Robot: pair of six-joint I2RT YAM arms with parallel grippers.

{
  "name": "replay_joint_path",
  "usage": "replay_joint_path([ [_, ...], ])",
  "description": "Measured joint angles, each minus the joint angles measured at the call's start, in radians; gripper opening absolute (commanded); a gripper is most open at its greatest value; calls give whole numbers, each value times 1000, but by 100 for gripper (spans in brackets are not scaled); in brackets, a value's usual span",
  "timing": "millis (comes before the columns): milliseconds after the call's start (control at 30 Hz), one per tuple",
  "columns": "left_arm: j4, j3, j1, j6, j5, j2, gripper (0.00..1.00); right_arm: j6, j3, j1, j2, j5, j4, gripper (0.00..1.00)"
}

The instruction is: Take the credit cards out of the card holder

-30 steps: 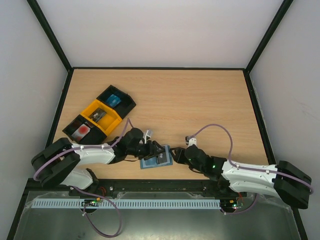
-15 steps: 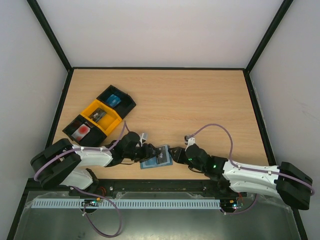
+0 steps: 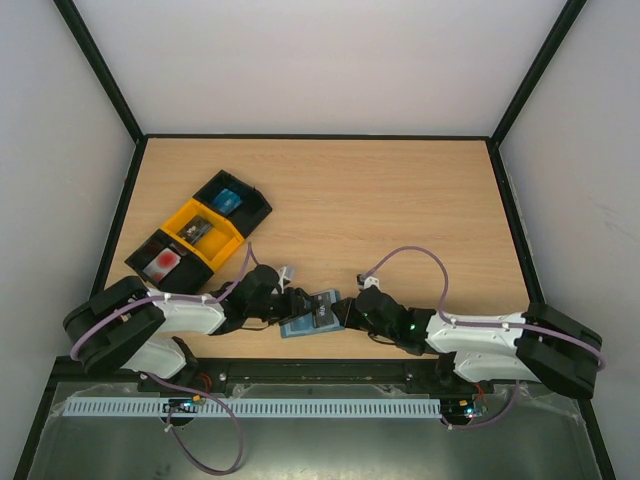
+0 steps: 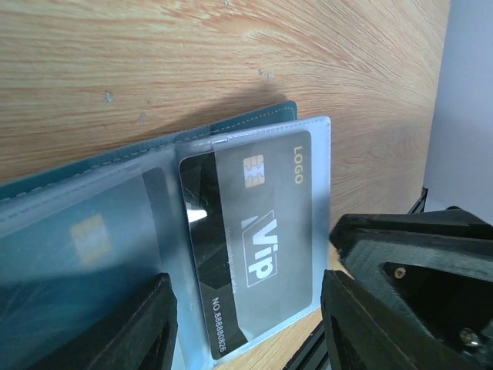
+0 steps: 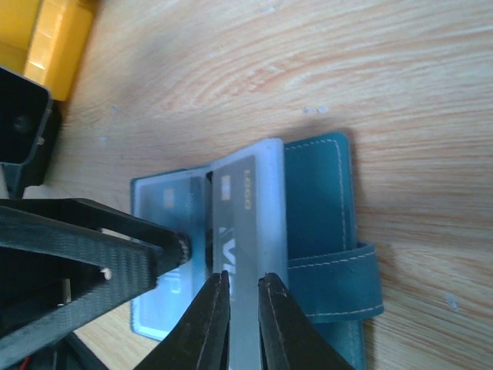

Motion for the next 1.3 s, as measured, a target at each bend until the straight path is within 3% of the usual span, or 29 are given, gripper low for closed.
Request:
replay_joint_path([
  [267, -3, 0, 6, 10, -11, 0, 52, 9, -5, 0, 91, -7, 30, 9],
  [1100, 17, 5, 6, 34, -29, 29, 42, 49, -95, 0, 103, -2, 148, 6],
  [1300, 26, 5, 5, 28, -51, 34, 46, 53, -96, 3, 125, 2, 179, 6],
])
